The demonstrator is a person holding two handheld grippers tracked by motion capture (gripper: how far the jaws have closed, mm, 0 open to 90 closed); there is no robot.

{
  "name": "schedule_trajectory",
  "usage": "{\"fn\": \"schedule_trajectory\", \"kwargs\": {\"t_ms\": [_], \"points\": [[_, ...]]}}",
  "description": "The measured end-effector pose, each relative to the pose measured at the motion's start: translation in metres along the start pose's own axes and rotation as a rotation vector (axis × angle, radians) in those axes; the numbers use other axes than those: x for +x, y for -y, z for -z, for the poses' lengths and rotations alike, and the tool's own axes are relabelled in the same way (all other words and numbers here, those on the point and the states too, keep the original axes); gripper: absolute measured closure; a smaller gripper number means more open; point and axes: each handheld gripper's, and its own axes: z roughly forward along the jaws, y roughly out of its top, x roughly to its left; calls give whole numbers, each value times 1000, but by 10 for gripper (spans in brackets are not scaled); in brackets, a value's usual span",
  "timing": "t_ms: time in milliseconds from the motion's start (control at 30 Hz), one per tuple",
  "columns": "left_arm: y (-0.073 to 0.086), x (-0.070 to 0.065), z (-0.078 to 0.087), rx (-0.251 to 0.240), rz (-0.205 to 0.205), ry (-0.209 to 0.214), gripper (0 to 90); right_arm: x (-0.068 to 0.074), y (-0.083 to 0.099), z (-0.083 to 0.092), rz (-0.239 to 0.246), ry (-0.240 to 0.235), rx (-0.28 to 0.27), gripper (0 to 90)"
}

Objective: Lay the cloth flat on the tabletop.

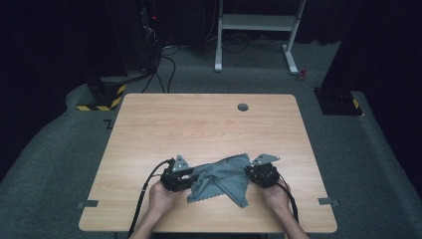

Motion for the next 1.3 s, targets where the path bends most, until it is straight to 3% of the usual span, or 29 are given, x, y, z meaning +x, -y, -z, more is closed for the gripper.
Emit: {"fn": "schedule_trajectory", "kwargs": {"t_ms": [33, 67, 100, 200, 300, 367, 467, 567, 667, 733, 867, 900, 967, 1033, 1067, 1133, 1233, 1267, 1300], "points": [[-5, 6, 2, -21, 18, -40, 619, -1, -3, 0, -5, 7, -11, 806], [-5, 6, 2, -21, 18, -40, 603, -1, -3, 0, -5, 7, -11, 806], [-10, 14, -2, -7, 31, -74, 586, -6, -12, -4, -26, 31, -25, 770], [-11, 20, -10, 31, 41, -68, 572, -11, -18, -9, -47, 49, -28, 744], [-12, 21, -22, 75, 42, -35, 565, -18, -25, -19, -75, 66, -14, 698], [-13, 20, -30, 89, 36, -32, 574, -24, -29, -31, -103, 66, 19, 695], [-16, 20, -35, 98, 28, -38, 595, -27, -28, -38, -120, 67, 40, 721], [-20, 15, -42, 116, 4, -29, 648, -29, -26, -40, -132, 51, 48, 807], [-25, 12, -47, 139, -30, -28, 784, -25, -26, -39, -102, 51, 50, 875], [-30, 14, -48, 128, -36, -46, 888, -24, -26, -40, -100, 54, 48, 883], [-42, 15, -31, 36, -49, -86, 896, -25, -25, -40, -107, 55, 39, 883], [-42, 15, -31, 36, -49, -86, 896, -25, -25, -40, -107, 55, 39, 883], [-45, 1, -17, -8, -108, -61, 896, -25, -23, -39, -106, 53, 33, 884], [-42, -13, -13, 16, -176, -45, 893, -24, -22, -37, -108, 43, 16, 885], [-34, -27, -13, 41, -220, -6, 892, -24, -21, -35, -105, 43, 11, 885], [-24, -39, -17, 85, -256, 32, 889, -23, -21, -31, -104, 41, -7, 886], [-16, -43, -21, 117, -262, 63, 827, -22, -20, -27, -101, 40, -20, 886], [-13, -42, -22, 119, -244, 77, 827, -22, -20, -25, -95, 39, -22, 886], [-13, -38, -20, 102, -216, 73, 738, -21, -19, -23, -87, 36, -22, 886]]}}
